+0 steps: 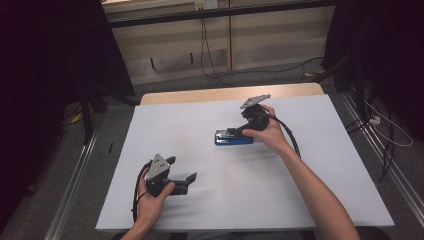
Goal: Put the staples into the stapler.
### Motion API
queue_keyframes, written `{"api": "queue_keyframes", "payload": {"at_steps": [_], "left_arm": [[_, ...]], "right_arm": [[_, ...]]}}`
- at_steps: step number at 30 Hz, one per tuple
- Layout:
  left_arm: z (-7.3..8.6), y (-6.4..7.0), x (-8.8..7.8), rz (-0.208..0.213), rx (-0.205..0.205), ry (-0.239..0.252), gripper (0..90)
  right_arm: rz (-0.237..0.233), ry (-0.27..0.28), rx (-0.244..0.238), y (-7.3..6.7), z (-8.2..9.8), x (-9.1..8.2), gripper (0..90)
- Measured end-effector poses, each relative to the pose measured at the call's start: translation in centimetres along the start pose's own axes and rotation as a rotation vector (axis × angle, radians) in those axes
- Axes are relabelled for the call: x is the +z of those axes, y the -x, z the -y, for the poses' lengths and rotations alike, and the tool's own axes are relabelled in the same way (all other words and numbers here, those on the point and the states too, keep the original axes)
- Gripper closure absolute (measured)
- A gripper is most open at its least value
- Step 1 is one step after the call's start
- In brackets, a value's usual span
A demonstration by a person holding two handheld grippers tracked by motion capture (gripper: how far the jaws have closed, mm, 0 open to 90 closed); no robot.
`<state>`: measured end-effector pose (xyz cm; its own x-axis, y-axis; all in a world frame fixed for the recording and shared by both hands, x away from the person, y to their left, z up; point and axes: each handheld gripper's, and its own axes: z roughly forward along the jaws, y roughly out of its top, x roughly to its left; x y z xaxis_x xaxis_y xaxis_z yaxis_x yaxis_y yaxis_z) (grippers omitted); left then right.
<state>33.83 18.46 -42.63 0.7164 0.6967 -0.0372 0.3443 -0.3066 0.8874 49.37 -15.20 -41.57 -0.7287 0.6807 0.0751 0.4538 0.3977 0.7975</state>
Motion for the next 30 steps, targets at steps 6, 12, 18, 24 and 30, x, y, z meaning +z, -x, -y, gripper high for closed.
{"api": "queue_keyframes", "payload": {"at_steps": [6,12,18,24,30], "left_arm": [[0.0,-0.1,0.0,-0.006,0.002,0.001,5.5],[0.0,-0.1,-0.1,-0.009,0.005,-0.001,5.5],[0.0,-0.2,0.0,-0.011,0.005,0.001,5.5],[0.0,-0.2,0.0,-0.017,0.003,0.002,5.5],[0.0,-0.3,0.0,-0.020,-0.004,0.003,5.5]], "right_arm": [[0.041,0.035,0.036,0.1,0.5,-0.9,7.2],[0.077,0.044,0.063,0.1,1.3,-1.6,5.4],[0.137,0.084,0.071,-0.4,1.8,-2.7,5.5],[0.196,0.108,0.088,-1.0,2.4,-3.6,5.5],[0.258,0.140,0.113,-1.1,2.9,-4.5,5.5]]}}
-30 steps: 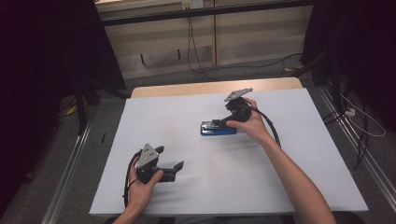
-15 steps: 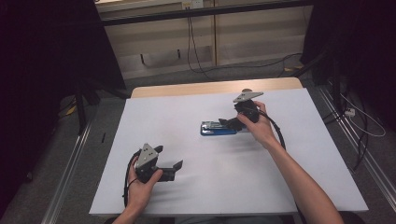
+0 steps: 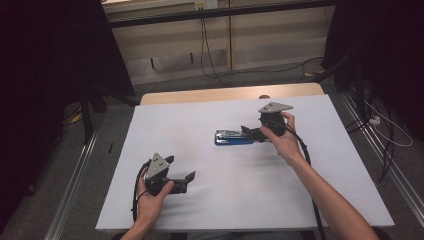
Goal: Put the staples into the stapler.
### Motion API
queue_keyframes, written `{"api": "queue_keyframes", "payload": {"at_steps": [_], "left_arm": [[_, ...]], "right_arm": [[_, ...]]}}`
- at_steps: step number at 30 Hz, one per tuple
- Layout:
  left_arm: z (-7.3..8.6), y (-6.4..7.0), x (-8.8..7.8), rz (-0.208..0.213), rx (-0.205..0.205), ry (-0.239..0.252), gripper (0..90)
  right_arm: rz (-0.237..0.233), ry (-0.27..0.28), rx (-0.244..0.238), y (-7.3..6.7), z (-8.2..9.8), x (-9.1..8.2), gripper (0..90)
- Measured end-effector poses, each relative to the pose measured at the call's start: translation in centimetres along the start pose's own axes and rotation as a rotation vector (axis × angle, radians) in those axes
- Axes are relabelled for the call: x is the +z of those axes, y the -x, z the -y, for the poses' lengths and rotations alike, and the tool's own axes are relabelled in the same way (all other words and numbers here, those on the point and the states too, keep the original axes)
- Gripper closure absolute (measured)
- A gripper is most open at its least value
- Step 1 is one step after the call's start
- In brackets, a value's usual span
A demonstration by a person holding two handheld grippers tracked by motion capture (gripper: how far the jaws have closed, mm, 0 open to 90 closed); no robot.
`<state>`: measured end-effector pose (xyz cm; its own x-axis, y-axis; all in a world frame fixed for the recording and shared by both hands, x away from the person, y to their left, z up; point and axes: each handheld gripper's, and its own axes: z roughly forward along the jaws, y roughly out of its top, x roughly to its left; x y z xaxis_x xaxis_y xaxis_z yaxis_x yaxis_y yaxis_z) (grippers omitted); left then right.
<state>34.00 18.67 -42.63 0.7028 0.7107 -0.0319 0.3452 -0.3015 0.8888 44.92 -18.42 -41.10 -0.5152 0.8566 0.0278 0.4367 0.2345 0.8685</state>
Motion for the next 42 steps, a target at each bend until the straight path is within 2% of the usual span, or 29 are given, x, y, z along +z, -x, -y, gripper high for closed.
{"api": "queue_keyframes", "payload": {"at_steps": [7,16,21,23,29,33,37,42], "left_arm": [[0.1,-0.2,-0.2,-0.009,-0.007,0.005,5.5],[0.1,-0.4,-0.2,-0.010,-0.017,0.006,5.8],[0.1,-0.4,-0.1,-0.016,-0.022,0.010,5.5],[0.0,-0.3,0.2,-0.018,-0.011,0.007,5.5],[-0.1,-0.6,0.7,-0.020,-0.026,0.012,6.2],[-0.1,-0.8,0.3,-0.036,-0.025,0.025,6.0],[-0.1,-0.9,-0.2,-0.048,-0.014,0.030,5.6],[-0.2,-1.5,-0.9,-0.066,-0.038,0.049,5.6]], "right_arm": [[0.056,0.022,0.008,0.4,1.2,-1.6,5.3],[0.084,0.045,0.051,1.1,2.7,-3.6,5.1],[0.100,0.061,0.076,1.4,3.5,-4.5,2.2],[0.107,0.065,0.076,1.4,3.7,-4.8,2.2],[0.115,0.075,0.071,1.5,4.4,-5.9,2.2],[0.123,0.095,0.085,1.8,4.8,-6.4,2.2],[0.121,0.083,0.089,1.6,5.6,-6.7,2.2],[0.141,0.093,0.084,1.2,6.2,-7.2,2.2]]}}
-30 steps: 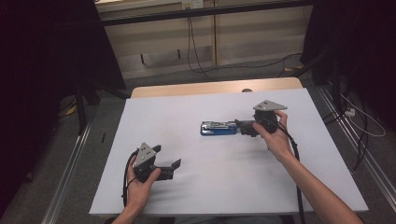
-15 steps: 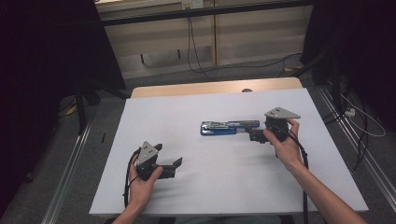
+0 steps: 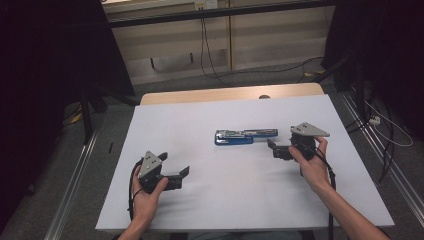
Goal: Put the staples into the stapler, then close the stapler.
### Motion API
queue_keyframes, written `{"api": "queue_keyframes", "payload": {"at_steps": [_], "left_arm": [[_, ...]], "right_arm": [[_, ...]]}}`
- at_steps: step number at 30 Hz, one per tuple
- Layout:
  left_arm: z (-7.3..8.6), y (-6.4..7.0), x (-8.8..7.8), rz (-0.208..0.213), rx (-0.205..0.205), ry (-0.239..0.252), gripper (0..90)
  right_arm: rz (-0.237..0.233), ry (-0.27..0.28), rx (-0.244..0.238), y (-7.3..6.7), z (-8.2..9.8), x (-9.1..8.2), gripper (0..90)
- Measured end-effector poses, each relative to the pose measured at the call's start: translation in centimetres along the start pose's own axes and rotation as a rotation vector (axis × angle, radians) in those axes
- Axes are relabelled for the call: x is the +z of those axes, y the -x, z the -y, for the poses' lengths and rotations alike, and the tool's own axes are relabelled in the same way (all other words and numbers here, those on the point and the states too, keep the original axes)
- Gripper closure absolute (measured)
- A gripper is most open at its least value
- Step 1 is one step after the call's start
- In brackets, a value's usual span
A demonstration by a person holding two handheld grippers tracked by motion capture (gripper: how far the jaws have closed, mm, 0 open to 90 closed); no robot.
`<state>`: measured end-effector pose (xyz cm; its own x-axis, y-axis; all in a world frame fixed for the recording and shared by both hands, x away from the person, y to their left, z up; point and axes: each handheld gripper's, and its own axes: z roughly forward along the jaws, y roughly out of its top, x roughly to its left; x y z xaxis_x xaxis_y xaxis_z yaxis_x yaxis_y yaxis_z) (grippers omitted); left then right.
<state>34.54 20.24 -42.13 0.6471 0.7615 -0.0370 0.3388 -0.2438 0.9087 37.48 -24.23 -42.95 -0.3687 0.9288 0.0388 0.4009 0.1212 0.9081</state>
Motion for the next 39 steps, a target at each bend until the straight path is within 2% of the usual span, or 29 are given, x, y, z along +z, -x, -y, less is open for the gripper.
{"api": "queue_keyframes", "payload": {"at_steps": [4,16,18,22,24,26,27,29,31,35,37,39], "left_arm": [[0.0,-0.4,-0.3,-0.012,0.000,0.004,5.6],[0.2,-0.4,0.2,-0.010,0.005,-0.013,4.6],[0.2,-0.3,0.4,-0.026,-0.002,-0.006,4.8],[-0.1,-0.1,1.2,-0.001,-0.003,-0.006,5.8],[-0.2,0.1,1.5,0.010,0.012,-0.013,5.9],[-0.3,0.3,2.0,0.024,0.058,-0.044,5.9],[-0.3,0.3,2.4,0.037,0.050,-0.055,5.8],[-0.3,0.2,2.8,0.045,0.027,-0.051,5.7],[-0.4,0.3,3.2,0.036,0.041,-0.054,5.7],[-0.9,0.5,4.3,0.052,0.046,-0.051,6.3],[-1.2,0.6,4.8,0.051,0.062,-0.057,6.7],[-1.6,0.6,5.2,0.078,0.048,-0.059,7.6]], "right_arm": [[-0.005,0.016,-0.010,-0.1,0.1,-0.4,2.2],[-0.016,-0.015,-0.002,0.2,0.6,-0.8,1.9],[-0.021,-0.014,0.000,0.3,0.7,-1.0,1.9],[-0.020,-0.017,-0.006,0.4,0.9,-0.8,2.0],[-0.015,-0.022,-0.009,0.4,1.0,-0.7,2.0],[-0.017,-0.029,-0.020,0.4,1.1,-0.7,3.2],[-0.013,-0.032,-0.041,0.4,1.1,-0.7,3.4],[-0.022,-0.034,-0.045,0.2,1.1,-0.5,3.4],[-0.020,-0.035,-0.047,0.2,1.2,-0.4,4.1],[-0.041,-0.039,-0.049,0.0,1.2,-0.4,4.6],[-0.051,-0.034,-0.053,0.0,1.1,-0.4,4.6],[-0.062,-0.038,-0.050,0.0,1.1,-0.4,5.3]]}}
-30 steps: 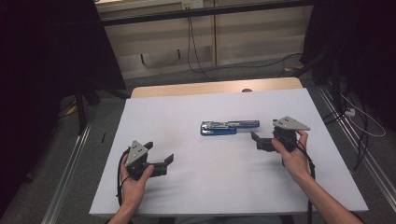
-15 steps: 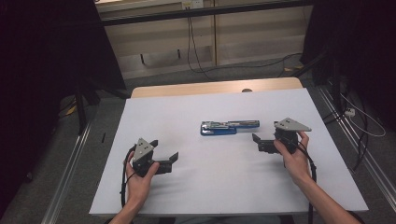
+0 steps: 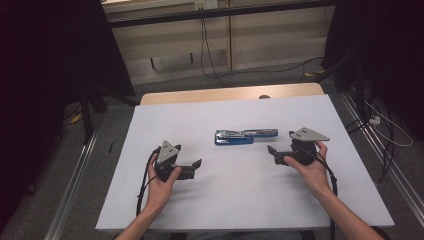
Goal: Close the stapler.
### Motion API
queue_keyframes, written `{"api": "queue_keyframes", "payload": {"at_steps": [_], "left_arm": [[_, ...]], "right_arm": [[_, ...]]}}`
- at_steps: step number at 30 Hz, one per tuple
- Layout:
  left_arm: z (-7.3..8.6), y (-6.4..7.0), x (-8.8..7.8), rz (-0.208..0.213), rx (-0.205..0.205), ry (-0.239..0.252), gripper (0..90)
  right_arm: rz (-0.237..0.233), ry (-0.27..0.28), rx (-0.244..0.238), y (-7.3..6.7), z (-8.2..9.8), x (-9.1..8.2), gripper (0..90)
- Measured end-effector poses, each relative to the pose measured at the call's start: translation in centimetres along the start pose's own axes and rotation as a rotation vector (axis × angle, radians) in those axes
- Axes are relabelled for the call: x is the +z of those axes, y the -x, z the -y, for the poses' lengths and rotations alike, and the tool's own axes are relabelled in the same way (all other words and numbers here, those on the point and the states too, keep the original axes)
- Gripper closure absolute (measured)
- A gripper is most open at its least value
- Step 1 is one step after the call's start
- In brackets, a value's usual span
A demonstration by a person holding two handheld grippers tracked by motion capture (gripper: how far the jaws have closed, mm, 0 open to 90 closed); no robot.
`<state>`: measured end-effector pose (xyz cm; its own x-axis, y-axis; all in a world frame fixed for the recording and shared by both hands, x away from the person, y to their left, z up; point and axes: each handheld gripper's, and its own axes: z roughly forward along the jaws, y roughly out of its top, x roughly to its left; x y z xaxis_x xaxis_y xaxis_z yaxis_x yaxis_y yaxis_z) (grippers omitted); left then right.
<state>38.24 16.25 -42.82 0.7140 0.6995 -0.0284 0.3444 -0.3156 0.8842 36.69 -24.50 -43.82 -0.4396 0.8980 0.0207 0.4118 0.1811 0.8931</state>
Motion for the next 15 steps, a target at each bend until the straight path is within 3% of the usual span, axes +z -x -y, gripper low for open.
{"api": "queue_keyframes", "payload": {"at_steps": [2,10,13,15], "left_arm": [[-0.4,0.0,0.4,-0.014,0.002,0.017,7.6],[-2.1,0.0,2.9,0.015,0.030,0.038,7.0],[-2.5,0.1,3.7,0.021,0.042,0.023,6.3],[-2.6,0.0,4.1,0.025,0.033,0.032,6.2]], "right_arm": [[-0.001,-0.003,0.006,0.1,0.1,0.1,5.8],[-0.015,0.008,0.014,0.4,-0.2,0.2,13.5],[-0.017,0.014,0.012,0.6,-0.3,0.3,15.3],[-0.018,0.016,0.019,0.7,-0.3,0.4,16.1]]}}
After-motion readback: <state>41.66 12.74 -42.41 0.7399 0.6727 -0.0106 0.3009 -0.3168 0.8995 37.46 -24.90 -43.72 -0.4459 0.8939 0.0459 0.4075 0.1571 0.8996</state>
